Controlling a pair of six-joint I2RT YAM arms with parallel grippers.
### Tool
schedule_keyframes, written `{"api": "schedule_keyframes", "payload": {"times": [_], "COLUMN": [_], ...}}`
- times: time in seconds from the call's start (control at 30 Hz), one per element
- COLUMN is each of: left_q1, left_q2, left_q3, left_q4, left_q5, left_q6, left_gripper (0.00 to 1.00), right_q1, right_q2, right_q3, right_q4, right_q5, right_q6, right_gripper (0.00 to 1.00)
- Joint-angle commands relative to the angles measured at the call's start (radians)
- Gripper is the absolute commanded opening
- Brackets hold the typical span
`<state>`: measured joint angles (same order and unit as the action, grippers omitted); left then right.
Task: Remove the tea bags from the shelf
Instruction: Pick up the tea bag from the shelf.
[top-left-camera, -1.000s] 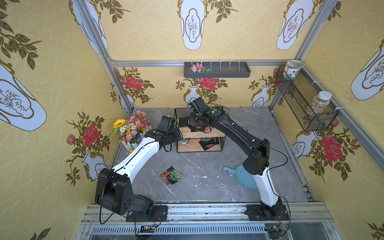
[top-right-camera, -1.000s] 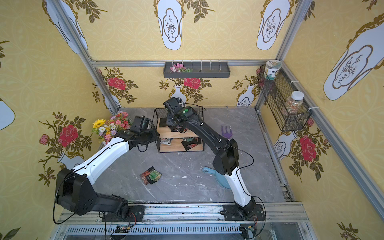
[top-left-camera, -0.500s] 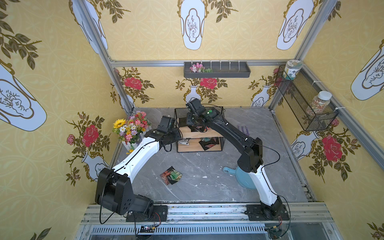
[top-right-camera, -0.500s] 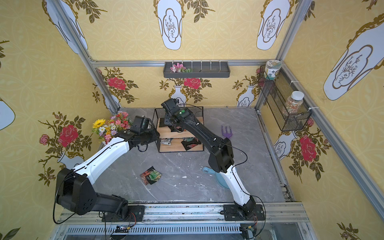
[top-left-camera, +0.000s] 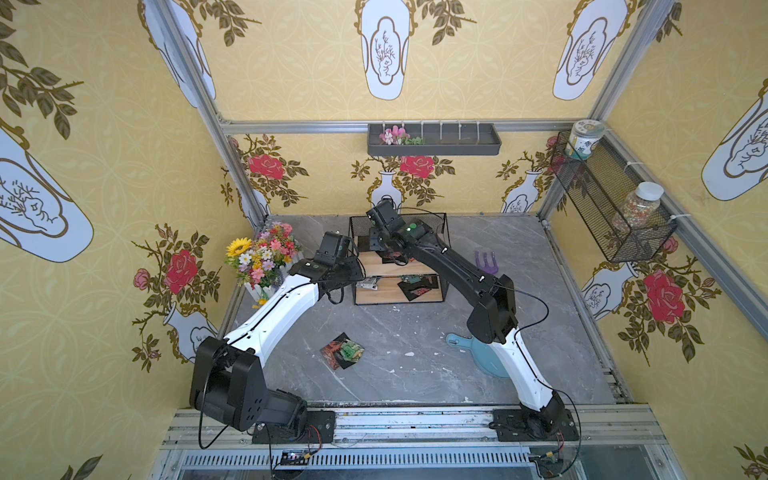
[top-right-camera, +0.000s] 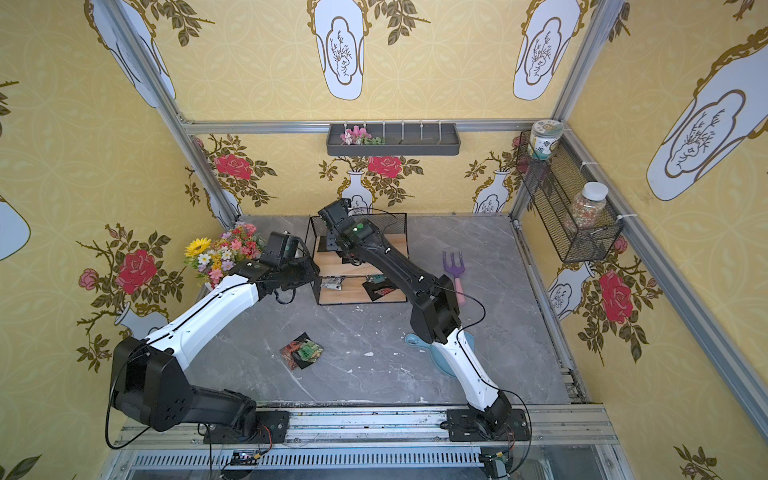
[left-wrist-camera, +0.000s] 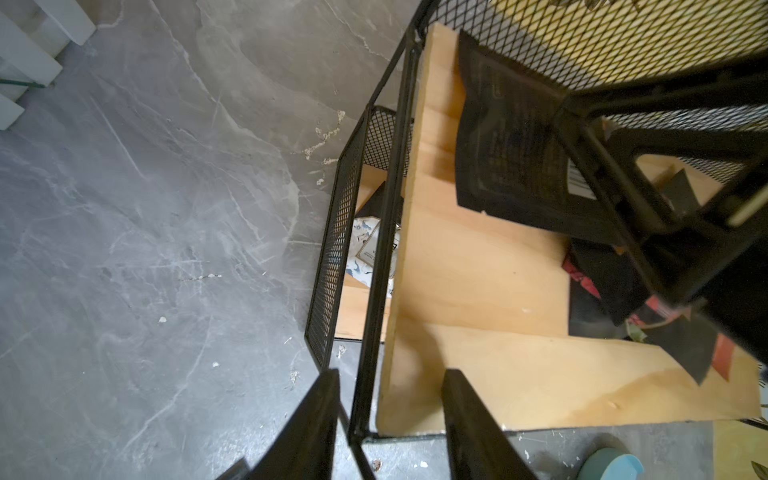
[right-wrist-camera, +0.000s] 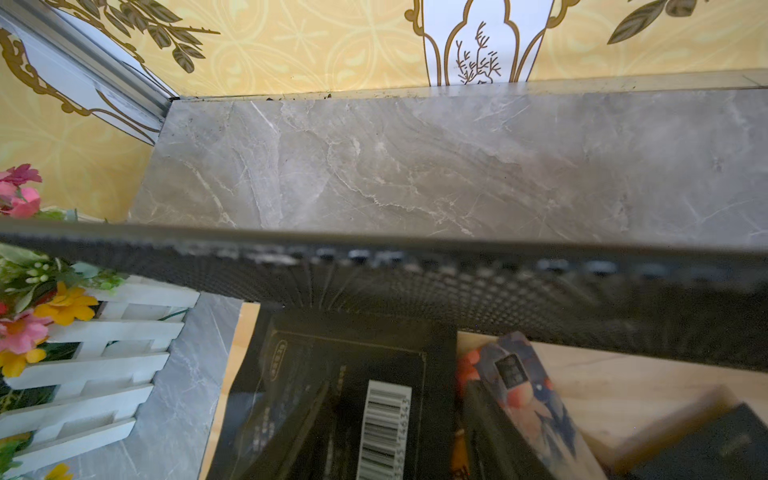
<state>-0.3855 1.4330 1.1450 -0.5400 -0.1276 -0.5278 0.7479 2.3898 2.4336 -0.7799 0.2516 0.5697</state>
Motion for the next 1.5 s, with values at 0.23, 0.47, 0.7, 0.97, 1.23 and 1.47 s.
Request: {"api": "schedule_keyframes", "payload": {"times": [0.23,0.47,0.7,0.97,1.23,1.47], "left_q1": [-0.001,0.000,-0.001,0.000,-0.001,-0.001], "left_q2": [0.006,0.007,0.007,0.004,0.005,0.005], "left_q3": [0.002,0.005,0.008,0.010,0.010,0.013], "left_q4": [-0.045,-0.049,-0.050,-0.055,-0.054,-0.054], "left_q5": [0.002,-0.001,-0.001,-0.003,0.000,0.002], "left_q6": [0.009,0.012,0.013,0.018,0.017,0.017], "left_gripper": [0.46,0.46,0.46,0.45,0.45,0.45], "right_q1": [0.024,0.037,0.036,0.017,-0.008,-0.026], "right_q2": [0.023,0.027,0.011,-0.040,-0.133,-0.130], "right_q3": [-0.066,-0.092,-0.119,-0.119,-0.129,-0.073], "right_q4": [-0.140,-0.195,-0.197,-0.164,-0.041,-0.021], "right_q5": [0.101,0.166,0.180,0.151,0.041,-0.058], "right_q6": [-0.006,-0.009,0.002,0.020,0.024,0.066], "right_gripper": [0.43,0.34,0.14,0.00,0.00,0.00]}}
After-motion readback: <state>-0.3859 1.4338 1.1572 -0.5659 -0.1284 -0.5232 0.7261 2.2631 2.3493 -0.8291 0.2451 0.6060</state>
